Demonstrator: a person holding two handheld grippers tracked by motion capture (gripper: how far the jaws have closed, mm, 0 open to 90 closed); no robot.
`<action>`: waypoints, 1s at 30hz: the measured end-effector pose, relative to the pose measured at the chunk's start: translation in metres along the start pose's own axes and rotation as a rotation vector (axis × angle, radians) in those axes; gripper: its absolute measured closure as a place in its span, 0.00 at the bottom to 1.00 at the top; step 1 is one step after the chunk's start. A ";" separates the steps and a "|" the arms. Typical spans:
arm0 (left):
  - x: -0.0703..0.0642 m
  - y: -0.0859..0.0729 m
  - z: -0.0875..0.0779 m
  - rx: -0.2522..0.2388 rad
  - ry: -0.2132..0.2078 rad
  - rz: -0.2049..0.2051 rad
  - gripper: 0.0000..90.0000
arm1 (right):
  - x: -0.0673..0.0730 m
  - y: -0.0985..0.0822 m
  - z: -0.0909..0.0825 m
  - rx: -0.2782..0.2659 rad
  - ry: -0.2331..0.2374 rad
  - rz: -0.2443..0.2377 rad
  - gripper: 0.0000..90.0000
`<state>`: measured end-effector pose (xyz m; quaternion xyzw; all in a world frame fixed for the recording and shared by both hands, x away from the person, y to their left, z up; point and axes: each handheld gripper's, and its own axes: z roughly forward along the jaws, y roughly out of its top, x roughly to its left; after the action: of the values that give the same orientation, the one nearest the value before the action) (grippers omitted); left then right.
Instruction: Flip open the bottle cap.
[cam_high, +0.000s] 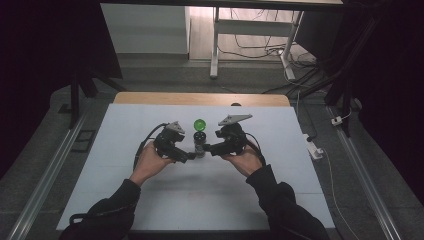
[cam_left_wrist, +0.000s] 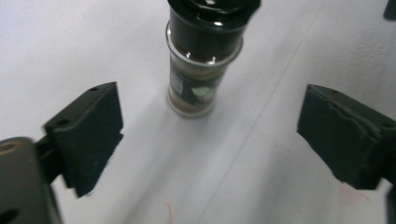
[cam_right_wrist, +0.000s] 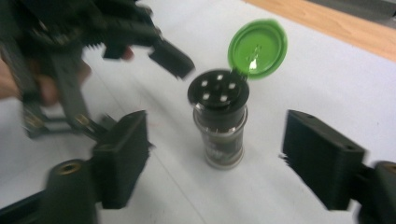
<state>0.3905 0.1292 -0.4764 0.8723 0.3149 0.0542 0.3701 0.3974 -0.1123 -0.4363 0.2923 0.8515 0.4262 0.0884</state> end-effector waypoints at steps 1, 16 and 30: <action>-0.001 -0.002 -0.003 0.002 0.006 0.000 0.06 | 0.001 -0.001 -0.001 0.002 -0.003 -0.002 0.19; -0.016 -0.046 -0.060 -0.090 -0.001 -0.083 0.01 | 0.020 -0.021 -0.029 0.019 0.044 -0.023 0.03; -0.041 -0.098 -0.111 -0.194 0.028 -0.152 0.00 | 0.017 -0.059 -0.073 0.003 0.013 0.000 0.00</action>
<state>0.2718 0.2251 -0.4579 0.8054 0.3783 0.0684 0.4512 0.3292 -0.1788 -0.4355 0.2896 0.8528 0.4267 0.0827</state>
